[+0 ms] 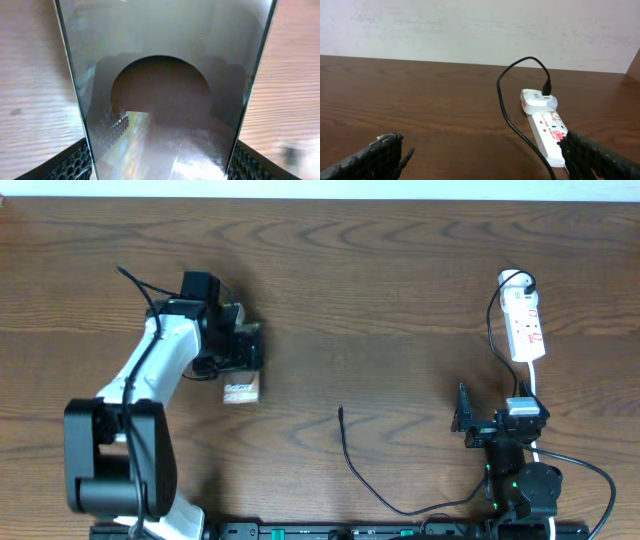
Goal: Plug charger to phone and switch on socket
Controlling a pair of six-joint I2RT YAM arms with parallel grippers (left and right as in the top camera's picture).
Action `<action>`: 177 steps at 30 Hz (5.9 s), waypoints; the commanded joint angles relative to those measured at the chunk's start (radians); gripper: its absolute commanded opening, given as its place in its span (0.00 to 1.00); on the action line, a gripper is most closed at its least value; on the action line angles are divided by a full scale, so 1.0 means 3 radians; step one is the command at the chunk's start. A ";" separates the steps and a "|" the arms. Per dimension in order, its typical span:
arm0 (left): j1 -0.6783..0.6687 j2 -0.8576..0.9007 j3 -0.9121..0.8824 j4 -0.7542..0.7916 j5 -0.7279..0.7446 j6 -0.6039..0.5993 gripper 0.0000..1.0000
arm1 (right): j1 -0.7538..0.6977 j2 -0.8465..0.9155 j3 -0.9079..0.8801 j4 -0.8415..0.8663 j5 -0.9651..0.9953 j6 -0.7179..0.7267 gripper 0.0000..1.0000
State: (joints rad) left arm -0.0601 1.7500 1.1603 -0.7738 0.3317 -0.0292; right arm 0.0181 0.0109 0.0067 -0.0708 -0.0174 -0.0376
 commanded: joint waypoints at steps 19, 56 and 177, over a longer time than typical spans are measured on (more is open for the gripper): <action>0.0010 -0.0374 0.0123 0.2571 0.3087 -0.4796 0.08 | 0.0018 -0.0020 -0.0004 -0.0017 0.0024 -0.0039 0.99; 0.0017 -0.0374 0.0123 0.4182 0.3508 -0.6861 0.07 | 0.0018 -0.0020 -0.0004 -0.0017 0.0024 -0.0039 0.99; 0.0393 -0.0364 0.0122 0.4053 0.3274 -0.5614 0.07 | 0.0018 -0.0020 -0.0004 -0.0017 0.0024 -0.0039 0.99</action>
State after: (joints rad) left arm 0.0517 1.6619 1.1732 0.4606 1.2633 -1.8969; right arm 0.0181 0.0109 0.0067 -0.0708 -0.0174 -0.0380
